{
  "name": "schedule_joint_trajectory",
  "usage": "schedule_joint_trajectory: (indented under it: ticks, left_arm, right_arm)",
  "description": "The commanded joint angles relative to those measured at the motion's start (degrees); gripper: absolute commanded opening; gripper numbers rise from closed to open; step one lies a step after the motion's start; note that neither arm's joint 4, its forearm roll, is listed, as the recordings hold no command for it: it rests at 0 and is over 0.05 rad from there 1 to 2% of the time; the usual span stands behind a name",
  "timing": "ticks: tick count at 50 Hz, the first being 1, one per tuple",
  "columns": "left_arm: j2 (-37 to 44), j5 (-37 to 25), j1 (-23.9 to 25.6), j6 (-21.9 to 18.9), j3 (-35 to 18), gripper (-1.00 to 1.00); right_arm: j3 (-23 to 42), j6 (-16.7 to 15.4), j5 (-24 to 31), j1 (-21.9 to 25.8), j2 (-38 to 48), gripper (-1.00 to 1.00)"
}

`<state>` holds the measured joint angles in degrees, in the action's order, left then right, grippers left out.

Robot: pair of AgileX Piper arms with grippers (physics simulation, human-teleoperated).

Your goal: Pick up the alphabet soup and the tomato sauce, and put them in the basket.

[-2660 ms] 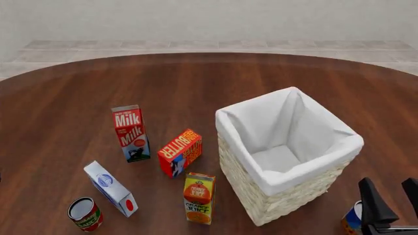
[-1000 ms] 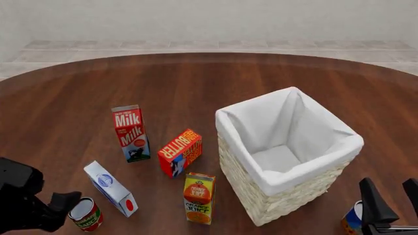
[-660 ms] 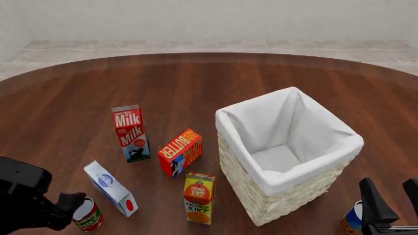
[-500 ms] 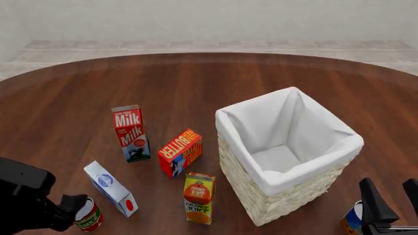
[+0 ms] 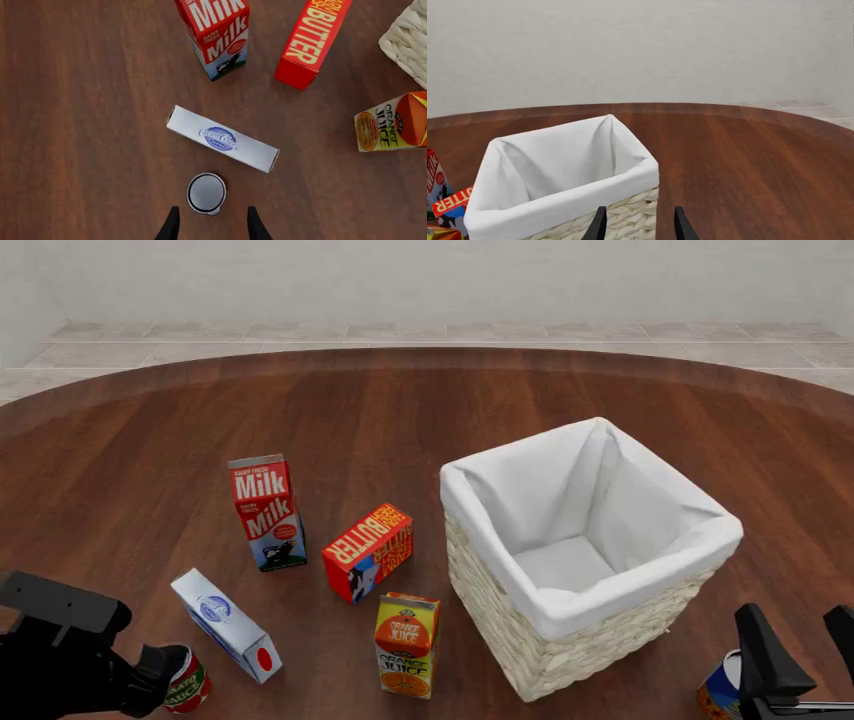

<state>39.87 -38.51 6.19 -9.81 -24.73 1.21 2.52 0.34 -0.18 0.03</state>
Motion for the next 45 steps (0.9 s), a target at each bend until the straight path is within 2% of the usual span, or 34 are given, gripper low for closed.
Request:
schedule_joint_trajectory:
  ticks: [1, 26, 45]
  left_arm:
    - [1.89, 3.01, -0.75, -0.73, 1.65, 1.00]
    - [6.01, 8.86, -3.28, -2.57, 3.91, 1.00]
    - [7.34, 11.70, -2.30, -0.79, 5.85, 1.00]
  right_arm:
    - [0.00, 0.03, -0.04, -0.11, 0.01, 1.00]
    - [0.11, 0.07, 0.02, -0.24, 0.03, 1.00]
    - [0.09, 0.14, 0.03, -0.28, 0.01, 1.00]
